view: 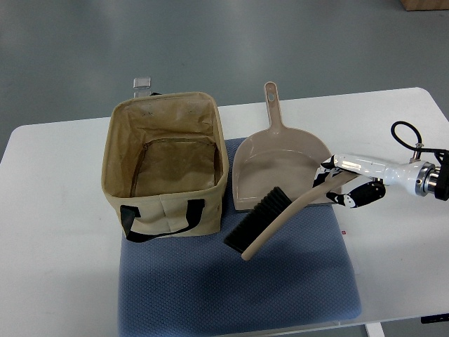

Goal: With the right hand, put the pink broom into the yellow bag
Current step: 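Lift the brush with the right hand and carry it above the bag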

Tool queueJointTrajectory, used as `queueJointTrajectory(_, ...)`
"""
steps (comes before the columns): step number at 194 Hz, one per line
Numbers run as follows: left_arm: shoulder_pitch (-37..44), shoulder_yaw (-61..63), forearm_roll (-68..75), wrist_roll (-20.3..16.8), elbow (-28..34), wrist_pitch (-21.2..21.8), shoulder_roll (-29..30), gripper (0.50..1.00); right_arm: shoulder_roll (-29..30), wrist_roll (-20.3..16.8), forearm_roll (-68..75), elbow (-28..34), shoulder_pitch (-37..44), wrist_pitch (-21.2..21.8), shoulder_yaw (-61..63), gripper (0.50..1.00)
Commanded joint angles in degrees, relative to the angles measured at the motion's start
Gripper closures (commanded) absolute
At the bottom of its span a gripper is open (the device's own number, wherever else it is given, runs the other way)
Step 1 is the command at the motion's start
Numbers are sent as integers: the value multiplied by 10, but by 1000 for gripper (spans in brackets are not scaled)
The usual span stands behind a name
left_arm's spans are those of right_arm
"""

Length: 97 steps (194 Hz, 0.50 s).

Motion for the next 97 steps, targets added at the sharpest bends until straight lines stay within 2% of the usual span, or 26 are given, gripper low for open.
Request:
queueJointTrajectory(1,-1,1,0,0,0,0,0,500,-35,1,2,17,21,12,22,1000)
queueJointTrajectory(23,-1,1,0,0,0,0,0,500,-82,8,6,22,45,60,61,1000)
queueJointTrajectory(52,-1,1,1,0,0,0,0,500,-133,10,37,19,70,149,165,1000)
queueJointTrajectory(77,-2,1,1,0,-1,-1,0,500,-130,-1,84,-1,92,199,231,1000)
queueJointTrajectory(97,-3,1,1,0,-4,-1,0,500,-104,-27,83,-30,121,204,238,1000)
